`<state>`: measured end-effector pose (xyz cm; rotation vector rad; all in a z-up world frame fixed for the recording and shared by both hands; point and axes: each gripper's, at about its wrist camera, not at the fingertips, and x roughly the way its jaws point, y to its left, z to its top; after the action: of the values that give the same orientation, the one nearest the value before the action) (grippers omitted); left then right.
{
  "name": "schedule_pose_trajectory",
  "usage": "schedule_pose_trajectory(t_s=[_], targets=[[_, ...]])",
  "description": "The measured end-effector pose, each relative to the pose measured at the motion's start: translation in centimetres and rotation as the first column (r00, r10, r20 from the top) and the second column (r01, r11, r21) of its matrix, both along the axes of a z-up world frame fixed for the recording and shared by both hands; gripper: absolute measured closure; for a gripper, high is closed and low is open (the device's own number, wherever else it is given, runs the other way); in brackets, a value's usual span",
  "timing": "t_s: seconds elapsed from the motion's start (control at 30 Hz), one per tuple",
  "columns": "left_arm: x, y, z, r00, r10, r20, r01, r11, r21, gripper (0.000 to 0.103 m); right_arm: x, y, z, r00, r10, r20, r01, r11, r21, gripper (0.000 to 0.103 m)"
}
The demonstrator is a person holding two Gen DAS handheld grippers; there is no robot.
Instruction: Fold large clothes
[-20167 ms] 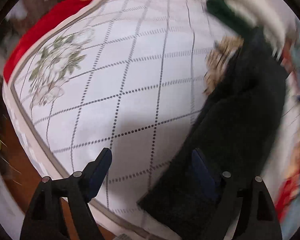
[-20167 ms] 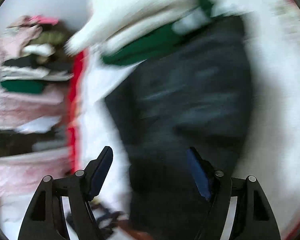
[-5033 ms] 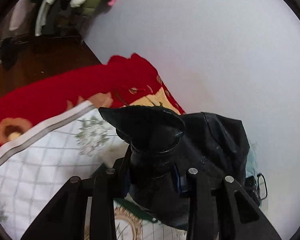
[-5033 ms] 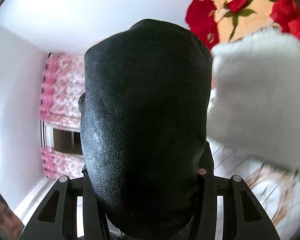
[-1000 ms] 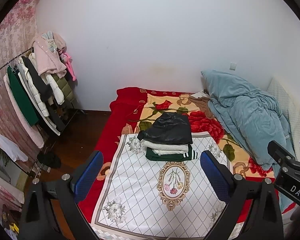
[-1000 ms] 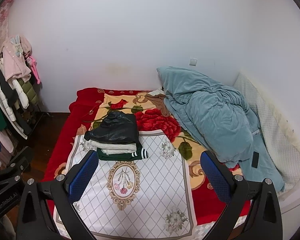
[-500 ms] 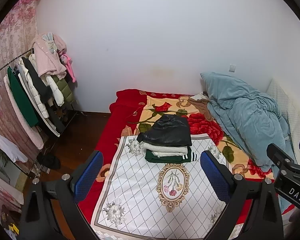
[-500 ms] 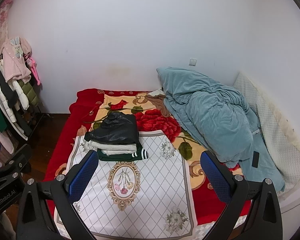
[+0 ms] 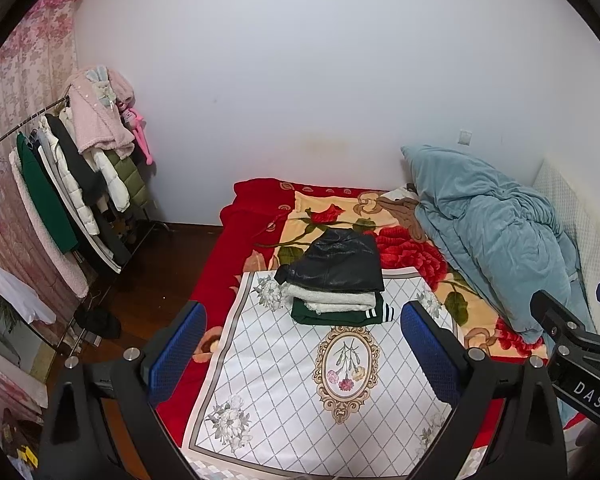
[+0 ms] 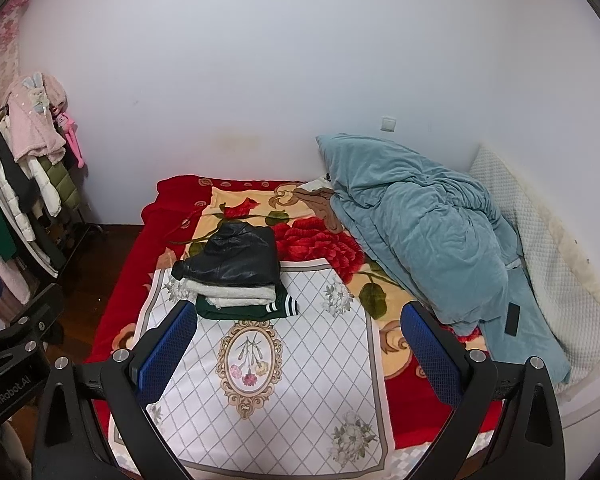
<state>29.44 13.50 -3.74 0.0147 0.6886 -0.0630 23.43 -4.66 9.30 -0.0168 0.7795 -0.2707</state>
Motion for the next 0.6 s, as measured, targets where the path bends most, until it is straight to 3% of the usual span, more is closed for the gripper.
schedule_pose_trajectory(t_s=[0.6], targets=[[-0.5, 0.1, 0.0, 1.000, 0.014, 0.007, -0.014, 1.000, -0.003, 0.004, -1.0, 0.7, -0.2, 1.000, -0.001, 0.011, 0.001, 1.000, 0.001, 0.000]])
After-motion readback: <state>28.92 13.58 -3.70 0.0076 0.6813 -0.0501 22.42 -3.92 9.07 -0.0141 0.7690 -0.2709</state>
